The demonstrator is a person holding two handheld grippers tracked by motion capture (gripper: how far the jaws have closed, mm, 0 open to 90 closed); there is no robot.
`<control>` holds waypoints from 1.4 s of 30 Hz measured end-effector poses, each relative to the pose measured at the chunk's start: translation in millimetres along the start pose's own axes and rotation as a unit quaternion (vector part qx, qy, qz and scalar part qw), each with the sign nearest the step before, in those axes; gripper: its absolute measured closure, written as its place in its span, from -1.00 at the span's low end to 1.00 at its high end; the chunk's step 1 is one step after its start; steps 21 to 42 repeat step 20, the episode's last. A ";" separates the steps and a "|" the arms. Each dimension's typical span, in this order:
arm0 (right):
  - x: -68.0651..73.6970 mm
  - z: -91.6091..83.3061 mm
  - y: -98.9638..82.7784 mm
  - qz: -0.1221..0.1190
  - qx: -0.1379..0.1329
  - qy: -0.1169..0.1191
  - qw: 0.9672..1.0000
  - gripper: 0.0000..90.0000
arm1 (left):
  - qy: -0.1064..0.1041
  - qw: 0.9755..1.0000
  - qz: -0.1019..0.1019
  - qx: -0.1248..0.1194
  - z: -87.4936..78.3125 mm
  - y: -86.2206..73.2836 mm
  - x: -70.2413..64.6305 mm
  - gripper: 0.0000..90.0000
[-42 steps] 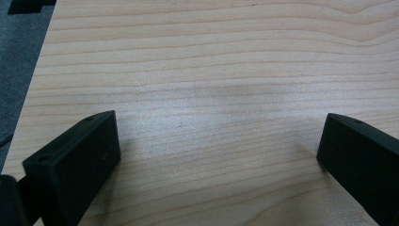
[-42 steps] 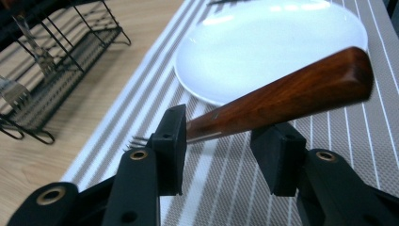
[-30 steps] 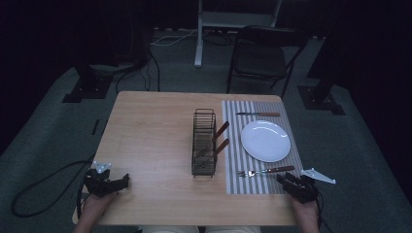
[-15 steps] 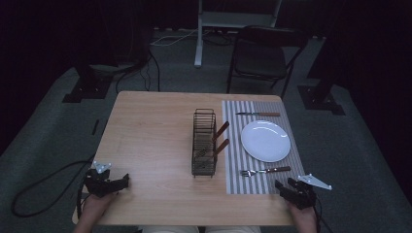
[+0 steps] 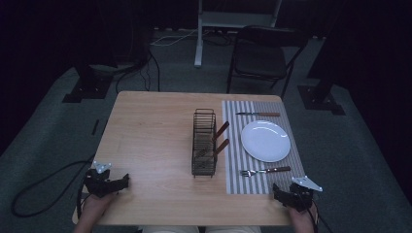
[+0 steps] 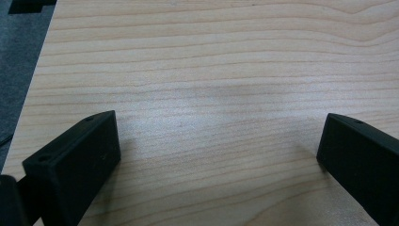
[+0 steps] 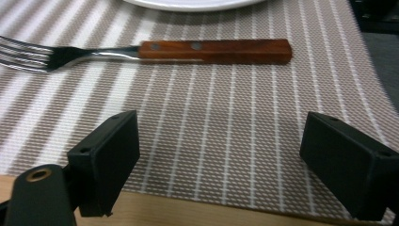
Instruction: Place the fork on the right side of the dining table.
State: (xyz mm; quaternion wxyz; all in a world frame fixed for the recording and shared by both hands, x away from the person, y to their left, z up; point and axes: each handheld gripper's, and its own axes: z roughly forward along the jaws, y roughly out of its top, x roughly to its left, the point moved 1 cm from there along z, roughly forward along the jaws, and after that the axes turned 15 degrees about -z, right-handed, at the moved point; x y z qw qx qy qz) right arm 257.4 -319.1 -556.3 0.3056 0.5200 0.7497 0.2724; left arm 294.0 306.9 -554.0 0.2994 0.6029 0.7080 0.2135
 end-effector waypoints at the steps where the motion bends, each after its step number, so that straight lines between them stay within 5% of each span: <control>1: 0.0 -0.6 -0.3 0.003 -0.002 -0.007 1.000 -0.73 | 0.000 1.000 0.000 0.000 0.0 0.0 0.0 -0.99; 11: -1.1 -1.2 -0.7 0.017 0.005 -0.051 0.999 -0.70 | 0.003 1.000 -0.004 -0.001 0.3 0.1 -1.1 -0.99; 42: -1.5 0.3 -0.1 0.018 0.013 -0.050 0.998 -0.70 | 0.003 1.000 -0.004 -0.001 0.3 0.2 -1.1 -0.99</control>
